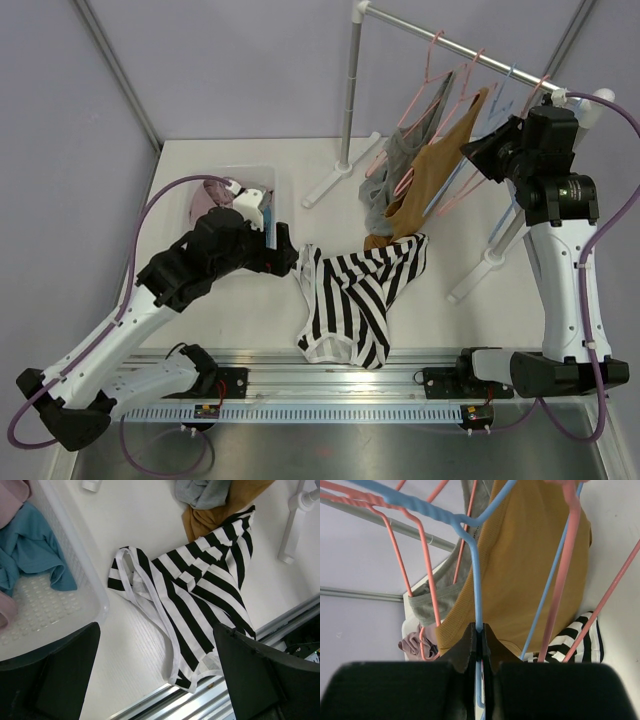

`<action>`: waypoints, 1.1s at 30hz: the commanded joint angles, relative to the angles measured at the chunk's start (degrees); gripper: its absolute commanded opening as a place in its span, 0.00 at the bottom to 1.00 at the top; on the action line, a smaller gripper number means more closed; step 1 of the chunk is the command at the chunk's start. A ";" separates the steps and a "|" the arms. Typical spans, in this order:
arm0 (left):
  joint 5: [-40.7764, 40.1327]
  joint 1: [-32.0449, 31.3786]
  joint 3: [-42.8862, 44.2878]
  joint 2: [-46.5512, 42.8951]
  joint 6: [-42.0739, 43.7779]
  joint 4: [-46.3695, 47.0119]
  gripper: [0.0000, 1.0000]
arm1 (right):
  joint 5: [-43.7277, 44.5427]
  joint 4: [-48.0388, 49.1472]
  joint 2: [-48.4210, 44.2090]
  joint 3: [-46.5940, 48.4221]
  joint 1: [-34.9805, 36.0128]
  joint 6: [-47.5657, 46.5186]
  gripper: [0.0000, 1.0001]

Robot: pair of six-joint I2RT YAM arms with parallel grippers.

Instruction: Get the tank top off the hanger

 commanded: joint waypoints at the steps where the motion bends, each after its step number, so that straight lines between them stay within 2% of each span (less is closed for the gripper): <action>1: -2.15 -3.29 0.06 -0.28 -1.22 2.36 0.99 | -1.39 2.86 -1.03 -0.41 -0.57 0.16 0.00; 4: -4.00 -6.54 -1.52 -0.10 -3.06 4.11 0.99 | -1.74 3.21 -1.82 -1.46 -0.57 -0.72 0.01; 5: -4.35 -8.64 -2.14 0.07 -3.41 6.04 0.99 | -2.00 3.47 -2.43 -1.90 -0.57 -1.07 0.05; 6: -5.40 -9.79 -3.01 0.34 -4.20 7.10 0.99 | -2.18 3.56 -2.78 -2.08 -0.57 -1.59 0.25; 9: -7.25 -13.40 -6.44 1.91 -5.34 12.02 0.99 | -3.06 2.86 -3.66 -0.86 -0.57 -2.47 0.50; 10: -6.91 -14.02 -7.32 2.62 -5.44 13.86 0.99 | -4.37 2.07 -3.75 -0.15 -0.57 -2.74 0.69; 12: -6.47 -16.21 -10.75 4.46 -5.44 20.45 0.99 | -5.87 1.28 -4.28 2.04 -0.57 -3.61 0.77; 14: -6.81 -18.40 -12.77 6.39 -5.44 25.54 0.99 | -8.59 0.49 -5.50 3.53 -0.57 -4.32 0.80; 16: -10.06 -19.64 -12.34 11.48 -5.79 26.79 0.99 | -11.74 -0.39 -6.74 3.98 -0.66 -6.16 0.85; 17: -10.94 -20.52 -11.55 13.68 -6.05 27.84 0.99 | -12.72 -0.92 -7.87 4.68 -0.57 -6.95 0.97; 21: -11.65 -22.46 -9.45 23.70 -4.39 33.91 0.99 | -19.05 -3.37 -11.83 5.21 -0.57 -10.64 1.00; 22: -11.83 -22.72 -8.22 28.50 -4.04 34.18 0.99 | -20.97 -3.91 -13.67 5.21 -0.57 -11.43 1.00; 30: -14.02 -23.78 2.07 47.17 -4.82 31.90 0.99 | -30.03 -3.39 -26.42 -1.98 -0.57 -16.80 1.00; 33: -18.05 -24.92 4.97 52.97 -5.88 29.61 0.99 | -34.26 -4.16 -30.29 -4.80 -0.66 -19.96 1.00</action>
